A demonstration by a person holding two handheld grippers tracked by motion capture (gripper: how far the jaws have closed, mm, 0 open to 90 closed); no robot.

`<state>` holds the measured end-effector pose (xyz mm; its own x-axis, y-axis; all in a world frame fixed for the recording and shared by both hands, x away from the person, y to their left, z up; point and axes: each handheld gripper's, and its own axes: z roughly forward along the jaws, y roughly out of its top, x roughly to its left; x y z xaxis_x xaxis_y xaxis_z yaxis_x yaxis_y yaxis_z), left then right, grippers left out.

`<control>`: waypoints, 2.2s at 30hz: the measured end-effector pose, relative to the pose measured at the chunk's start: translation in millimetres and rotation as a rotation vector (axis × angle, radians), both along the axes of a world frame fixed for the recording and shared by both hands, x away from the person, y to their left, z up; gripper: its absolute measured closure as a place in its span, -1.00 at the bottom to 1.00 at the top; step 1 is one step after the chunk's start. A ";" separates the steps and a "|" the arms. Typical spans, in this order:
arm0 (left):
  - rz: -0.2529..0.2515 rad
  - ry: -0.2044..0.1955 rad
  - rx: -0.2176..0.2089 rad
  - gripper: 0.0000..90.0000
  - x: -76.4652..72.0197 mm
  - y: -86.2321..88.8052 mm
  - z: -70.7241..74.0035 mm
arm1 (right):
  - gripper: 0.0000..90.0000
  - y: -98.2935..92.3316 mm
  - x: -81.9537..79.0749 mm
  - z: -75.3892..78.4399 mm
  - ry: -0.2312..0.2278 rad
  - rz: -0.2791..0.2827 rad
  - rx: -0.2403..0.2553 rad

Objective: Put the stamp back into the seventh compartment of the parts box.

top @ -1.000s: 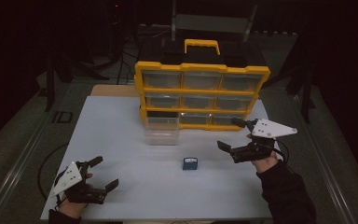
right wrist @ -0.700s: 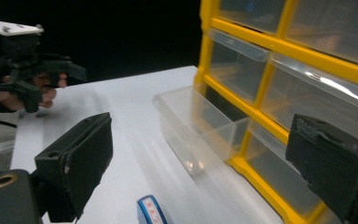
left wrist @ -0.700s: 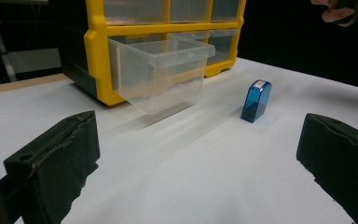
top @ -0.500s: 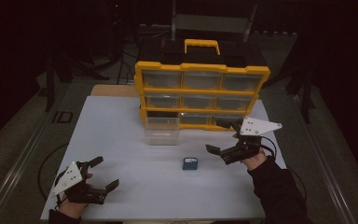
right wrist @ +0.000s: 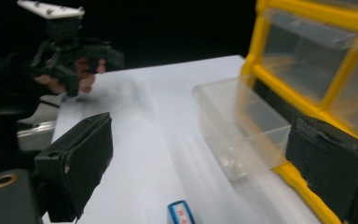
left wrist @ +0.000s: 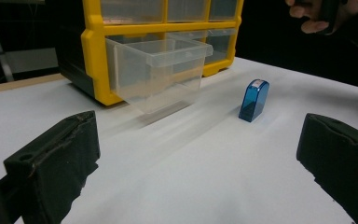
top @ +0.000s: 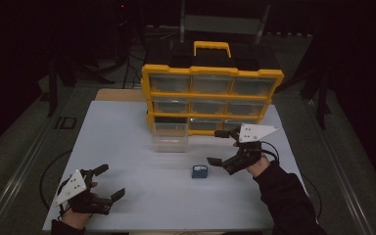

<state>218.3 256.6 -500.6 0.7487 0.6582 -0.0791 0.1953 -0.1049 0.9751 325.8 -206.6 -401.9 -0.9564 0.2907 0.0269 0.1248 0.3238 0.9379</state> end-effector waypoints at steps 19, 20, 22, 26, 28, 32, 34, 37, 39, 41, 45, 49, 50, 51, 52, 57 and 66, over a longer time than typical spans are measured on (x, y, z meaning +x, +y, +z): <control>-0.004 0.000 0.000 -1.00 0.1 -0.2 -0.2 | -0.82 20.3 15.2 -39.6 0.040 0.139 -0.054; -0.004 0.000 -0.001 -1.00 0.2 -0.2 -0.3 | -0.82 21.6 16.9 -43.9 0.050 0.145 -0.060; -0.005 0.001 -0.002 -1.00 0.2 -0.2 -0.3 | -0.82 22.5 18.5 -48.1 0.065 0.153 -0.066; -0.009 0.003 -0.002 -1.00 0.5 -0.3 -0.5 | -0.82 23.9 20.3 -55.3 0.086 0.166 -0.088; -0.011 0.003 -0.003 -1.00 0.5 -0.3 -0.5 | -0.82 23.0 19.4 -58.5 0.080 0.165 -0.085; -0.011 0.004 -0.003 -1.00 0.4 -0.2 -0.5 | -0.82 20.7 20.9 -64.7 0.107 0.202 -0.072; -0.011 0.004 -0.006 -1.00 0.6 -0.3 -0.6 | -0.82 20.8 20.9 -67.9 0.093 0.208 -0.088; -0.012 0.004 -0.004 -1.00 0.7 -0.4 -0.6 | -0.79 21.2 20.8 -71.7 0.076 0.211 -0.108; -0.012 0.004 -0.002 -1.00 0.7 -0.4 -0.7 | -0.71 21.2 22.0 -77.3 0.064 0.215 -0.126; -0.012 0.004 -0.004 -1.00 0.7 -0.5 -0.7 | -0.69 21.1 23.1 -80.9 0.067 0.217 -0.144; -0.012 0.005 -0.002 -1.00 0.9 -0.4 -0.9 | -0.65 21.9 25.1 -87.2 0.066 0.231 -0.187; -0.012 0.005 -0.003 -1.00 0.8 -0.4 -0.8 | -0.57 22.1 27.9 -93.0 0.077 0.243 -0.224; -0.012 0.004 -0.001 -1.00 0.8 -0.4 -0.8 | -0.55 22.0 28.8 -94.3 0.081 0.247 -0.232; -0.012 0.005 -0.003 -1.00 0.8 -0.4 -0.8 | -0.53 22.1 29.4 -95.8 0.076 0.246 -0.241; -0.012 0.006 -0.004 -1.00 0.9 -0.4 -0.9 | -0.51 22.3 29.9 -97.5 0.077 0.248 -0.246; -0.013 0.005 -0.001 -1.00 0.9 -0.5 -0.9 | -0.35 23.7 32.9 -104.0 0.085 0.263 -0.293; -0.013 0.005 -0.001 -1.00 1.0 -0.4 -1.0 | -0.11 23.5 36.5 -111.0 0.090 0.270 -0.344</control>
<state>219.3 256.1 -501.6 0.7571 0.6479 -0.0839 0.1991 -0.1065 0.9742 362.3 -183.1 -512.9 -0.9976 0.0372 0.0589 0.0690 0.6469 0.7594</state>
